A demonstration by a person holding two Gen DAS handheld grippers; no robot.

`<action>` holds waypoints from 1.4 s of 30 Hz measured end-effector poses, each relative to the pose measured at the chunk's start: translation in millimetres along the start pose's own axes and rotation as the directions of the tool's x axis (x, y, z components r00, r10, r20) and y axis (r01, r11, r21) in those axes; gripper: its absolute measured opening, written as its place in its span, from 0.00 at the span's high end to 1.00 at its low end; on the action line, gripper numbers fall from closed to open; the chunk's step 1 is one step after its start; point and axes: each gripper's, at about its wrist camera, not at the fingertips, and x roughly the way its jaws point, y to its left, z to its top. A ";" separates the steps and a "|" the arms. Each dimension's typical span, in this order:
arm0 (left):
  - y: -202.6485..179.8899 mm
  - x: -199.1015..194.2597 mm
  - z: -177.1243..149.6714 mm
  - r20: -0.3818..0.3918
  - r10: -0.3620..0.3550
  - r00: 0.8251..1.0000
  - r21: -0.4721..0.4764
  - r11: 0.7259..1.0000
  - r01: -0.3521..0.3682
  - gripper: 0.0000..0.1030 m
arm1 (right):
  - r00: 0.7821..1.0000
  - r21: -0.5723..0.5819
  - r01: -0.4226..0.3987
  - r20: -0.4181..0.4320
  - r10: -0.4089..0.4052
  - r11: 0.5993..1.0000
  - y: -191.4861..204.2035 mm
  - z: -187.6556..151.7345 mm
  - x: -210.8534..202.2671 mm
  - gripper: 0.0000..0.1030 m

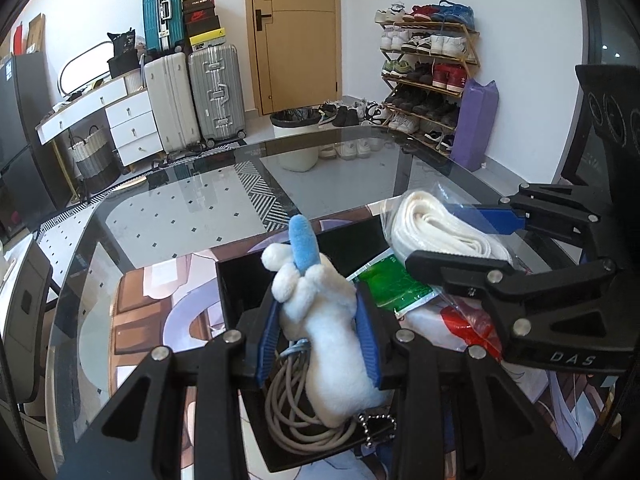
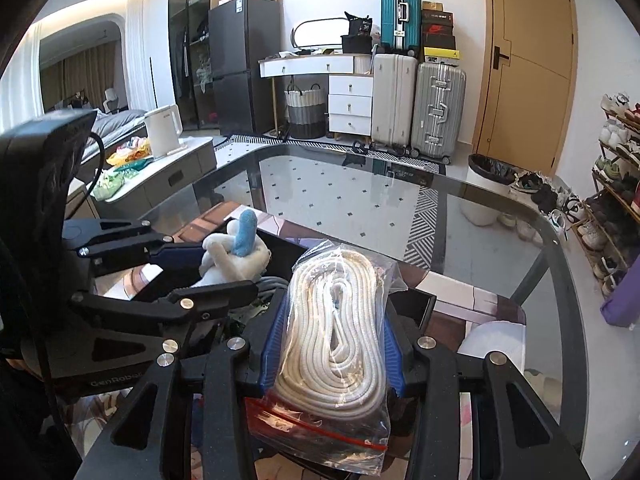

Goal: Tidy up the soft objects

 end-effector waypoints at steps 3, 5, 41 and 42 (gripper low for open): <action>2.7 -0.9 -1.1 -0.005 -0.001 1.000 -0.004 1.000 0.001 0.59 | 1.000 -0.003 0.006 0.020 -0.006 1.000 0.9 0.6 -4.2 0.52; 6.0 -4.7 -1.8 0.001 0.004 1.000 -0.017 1.000 -0.004 0.48 | 0.998 -0.015 0.010 0.064 -0.009 1.000 1.5 2.2 -14.4 0.45; 11.7 -60.6 -65.9 0.159 0.139 0.977 -0.088 0.988 -0.126 0.00 | 0.963 0.070 -0.024 0.269 0.005 0.997 18.7 -56.7 -75.4 0.01; 12.0 -59.1 -66.7 0.157 0.135 0.978 -0.091 0.988 -0.122 0.00 | 0.964 0.069 -0.024 0.265 0.005 0.997 18.0 -57.2 -74.4 0.01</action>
